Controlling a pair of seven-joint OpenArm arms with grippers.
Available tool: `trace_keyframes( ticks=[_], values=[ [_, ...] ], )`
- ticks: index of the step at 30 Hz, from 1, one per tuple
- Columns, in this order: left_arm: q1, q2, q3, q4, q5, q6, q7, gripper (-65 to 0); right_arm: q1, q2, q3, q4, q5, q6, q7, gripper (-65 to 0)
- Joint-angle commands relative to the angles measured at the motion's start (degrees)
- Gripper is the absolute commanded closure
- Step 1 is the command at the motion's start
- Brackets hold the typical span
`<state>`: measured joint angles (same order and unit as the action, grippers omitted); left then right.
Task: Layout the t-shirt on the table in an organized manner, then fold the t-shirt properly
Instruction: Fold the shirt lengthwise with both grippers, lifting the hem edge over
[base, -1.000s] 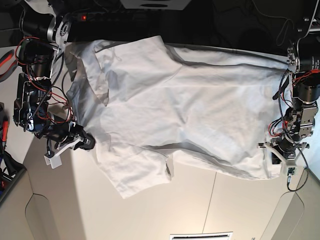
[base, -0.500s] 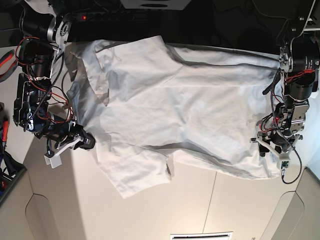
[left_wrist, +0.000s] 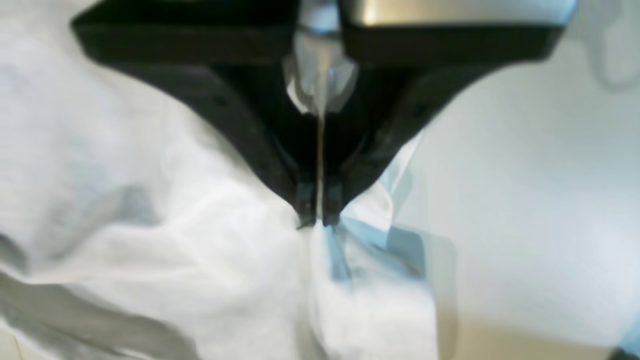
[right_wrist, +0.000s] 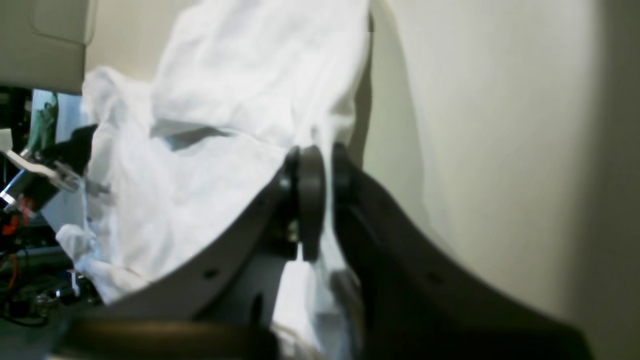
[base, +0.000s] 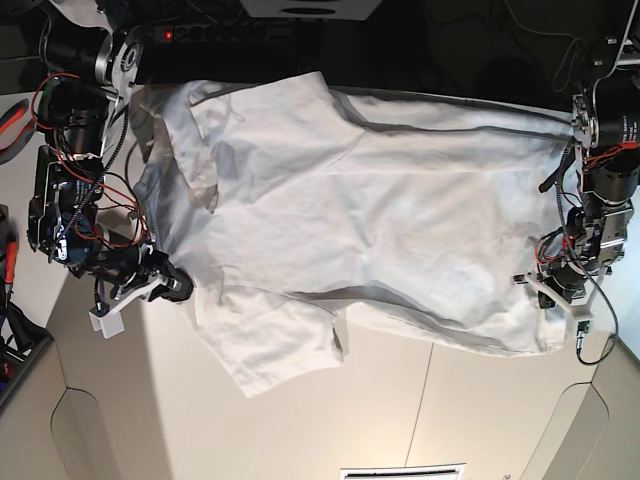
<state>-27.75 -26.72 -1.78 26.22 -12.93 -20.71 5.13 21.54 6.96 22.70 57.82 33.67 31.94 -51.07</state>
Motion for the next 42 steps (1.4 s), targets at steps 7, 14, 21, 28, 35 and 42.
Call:
trace_keyframes(
  ticks=[7, 14, 21, 28, 35, 42],
  values=[
    [5.49, -5.66, -5.57, 12.41, -14.78, -17.53, 5.27, 0.0, -4.13, 0.48, 0.17, 7.63, 7.13, 1.60, -1.22, 0.0],
    [13.49, -5.68, -19.06, 23.78, -23.26, -19.29, 15.47, 0.0, -15.28, 0.50, 0.20, 29.64, 7.28, 1.84, -1.97, 0.0],
    [21.73, -5.68, -27.96, 33.00, -28.74, -19.29, 24.98, 0.0, -22.80, 0.50, 0.22, 43.34, 7.26, 1.75, -4.85, 0.0],
    [29.59, -5.70, -31.63, 37.66, -30.12, -19.29, 34.25, 0.0, -28.33, 0.48, 0.22, 44.87, 6.10, 1.70, -6.71, 0.0],
    [35.32, -5.66, -31.71, 38.12, -30.03, -19.29, 35.01, 0.0, -32.74, 0.48, 0.22, 44.11, 0.74, 1.25, -6.67, 0.0],
    [36.04, -5.68, -31.71, 38.12, -29.05, -19.29, 35.01, -23.1, -32.81, 0.50, 0.22, 43.10, 0.68, 0.87, -8.11, -12.5]
  ],
)
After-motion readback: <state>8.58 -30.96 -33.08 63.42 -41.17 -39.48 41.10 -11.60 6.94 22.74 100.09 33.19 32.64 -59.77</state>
